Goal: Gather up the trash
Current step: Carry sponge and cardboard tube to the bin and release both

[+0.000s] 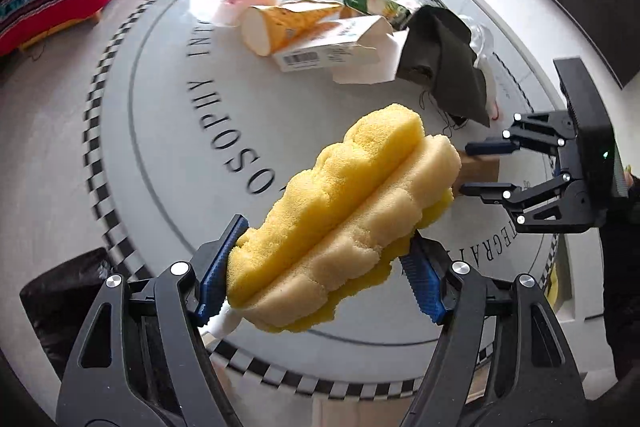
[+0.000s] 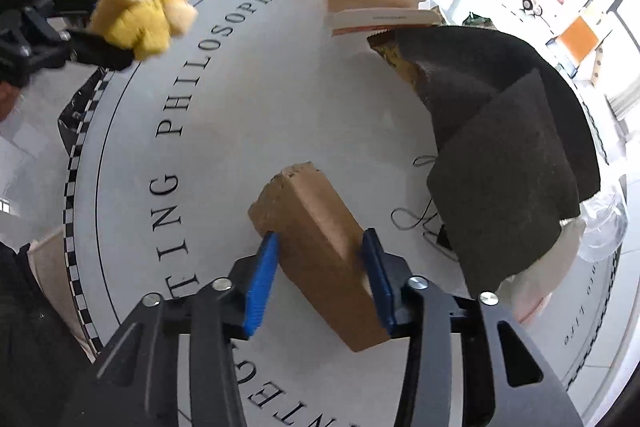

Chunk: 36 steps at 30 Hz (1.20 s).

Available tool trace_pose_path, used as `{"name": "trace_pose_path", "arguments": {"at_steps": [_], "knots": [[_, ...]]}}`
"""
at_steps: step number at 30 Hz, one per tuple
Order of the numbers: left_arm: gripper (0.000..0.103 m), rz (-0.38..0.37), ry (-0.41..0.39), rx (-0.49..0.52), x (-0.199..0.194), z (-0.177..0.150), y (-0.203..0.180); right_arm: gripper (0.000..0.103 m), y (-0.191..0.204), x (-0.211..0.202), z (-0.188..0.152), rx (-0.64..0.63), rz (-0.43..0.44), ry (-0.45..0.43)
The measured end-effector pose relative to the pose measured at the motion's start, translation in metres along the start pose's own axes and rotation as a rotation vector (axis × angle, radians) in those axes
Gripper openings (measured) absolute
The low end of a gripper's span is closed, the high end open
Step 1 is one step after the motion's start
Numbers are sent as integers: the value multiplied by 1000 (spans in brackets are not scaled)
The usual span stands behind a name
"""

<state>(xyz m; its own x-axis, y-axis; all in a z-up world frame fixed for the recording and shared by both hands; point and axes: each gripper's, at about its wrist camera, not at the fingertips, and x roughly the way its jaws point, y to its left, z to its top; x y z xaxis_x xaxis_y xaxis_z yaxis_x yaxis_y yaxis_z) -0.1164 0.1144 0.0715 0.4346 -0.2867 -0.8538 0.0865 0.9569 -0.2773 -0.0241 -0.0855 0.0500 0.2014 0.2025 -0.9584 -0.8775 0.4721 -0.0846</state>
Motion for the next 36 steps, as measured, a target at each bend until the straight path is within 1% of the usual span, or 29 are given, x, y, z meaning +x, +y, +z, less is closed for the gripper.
{"name": "trace_pose_path", "arguments": {"at_steps": [1, 2, 3, 4, 5, 6, 7, 8, 9, 11, 15, 17, 22, 24, 28, 31, 36], "knots": [[72, -2, -3, -6, 6, 5, -3, 43, 2, -1, -1, 6, -13, 3], [72, -8, -8, -8, 3, 2, -2, 53, 2, -2, -1, 8, -25, 3], [72, -10, -11, -5, 2, 0, -2, 69, 3, 1, 1, -6, -37, 12], [72, -10, -14, -4, 3, 2, -6, 70, 6, 4, 1, -48, -67, 39], [72, -12, -15, -2, 5, 4, -9, 70, 8, 9, 1, -71, -76, 60], [72, -14, -19, -2, 4, 4, -10, 66, 6, 14, -1, -76, -75, 81], [72, -15, -23, -2, 2, 3, -8, 57, 3, 14, 2, -66, -56, 68], [72, -16, -27, -6, 2, 4, -8, 45, -1, 15, 4, -51, -37, 68], [72, -20, -30, -9, 1, 4, -5, 41, -8, 15, 6, -21, -11, 70], [72, -21, -33, -15, 0, 6, -4, 37, -14, 12, 8, 8, 10, 55], [72, -15, -54, -16, -8, 6, -1, 37, -6, -4, 14, 42, 26, -13], [72, -7, -69, -28, -16, 3, 5, 37, 7, -17, 23, 45, 30, -55], [72, 20, -123, -54, -46, -15, 22, 37, 49, -37, 53, 16, 31, -114], [72, 41, -148, -76, -63, -27, 34, 37, 66, -42, 69, 12, 51, -137], [72, 96, -185, -131, -92, -52, 60, 37, 116, -47, 99, -35, 106, -178], [72, 139, -211, -184, -112, -76, 82, 37, 151, -51, 118, -79, 152, -191], [72, 222, -239, -291, -141, -121, 120, 37, 213, -45, 151, -161, 234, -195]]}}
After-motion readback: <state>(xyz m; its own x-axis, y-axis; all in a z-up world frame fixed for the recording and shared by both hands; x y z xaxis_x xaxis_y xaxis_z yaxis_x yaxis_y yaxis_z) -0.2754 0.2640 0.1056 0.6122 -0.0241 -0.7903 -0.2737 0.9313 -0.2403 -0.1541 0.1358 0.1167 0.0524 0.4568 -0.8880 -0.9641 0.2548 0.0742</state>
